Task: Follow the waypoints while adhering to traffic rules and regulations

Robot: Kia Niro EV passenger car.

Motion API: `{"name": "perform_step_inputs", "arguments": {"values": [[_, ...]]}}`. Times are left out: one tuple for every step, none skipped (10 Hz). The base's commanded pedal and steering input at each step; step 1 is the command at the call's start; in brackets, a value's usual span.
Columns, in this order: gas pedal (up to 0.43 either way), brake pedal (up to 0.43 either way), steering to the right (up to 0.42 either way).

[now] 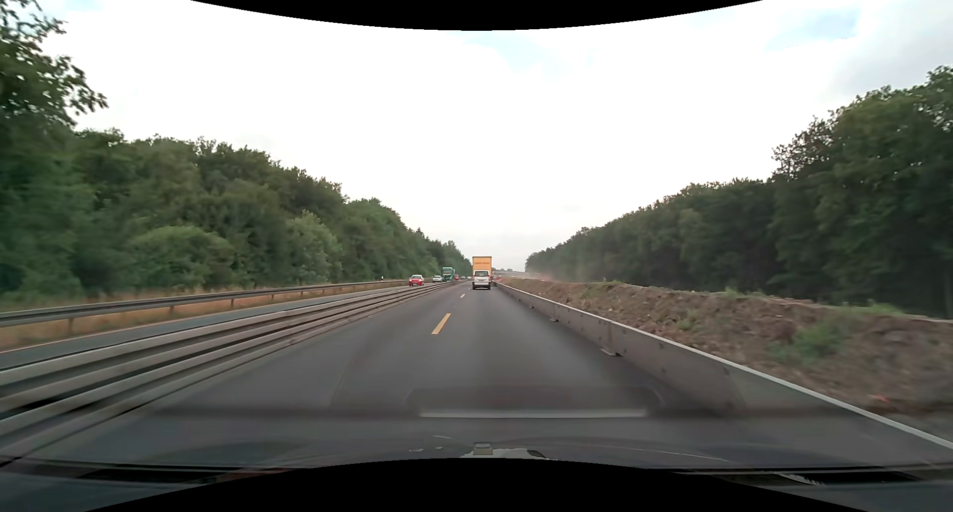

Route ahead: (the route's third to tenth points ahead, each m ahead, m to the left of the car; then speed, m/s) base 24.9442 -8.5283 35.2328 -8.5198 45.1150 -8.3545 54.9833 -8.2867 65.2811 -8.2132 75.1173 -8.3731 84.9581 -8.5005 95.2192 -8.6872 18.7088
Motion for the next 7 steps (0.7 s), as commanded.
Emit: {"name": "perform_step_inputs", "arguments": {"values": [[0.008,0.0,0.008],[0.008,0.0,0.007],[0.008,0.0,0.002],[0.008,0.0,-0.002],[0.0,0.0,-0.002],[0.0,0.0,-0.003],[0.0,0.0,-0.003]]}}
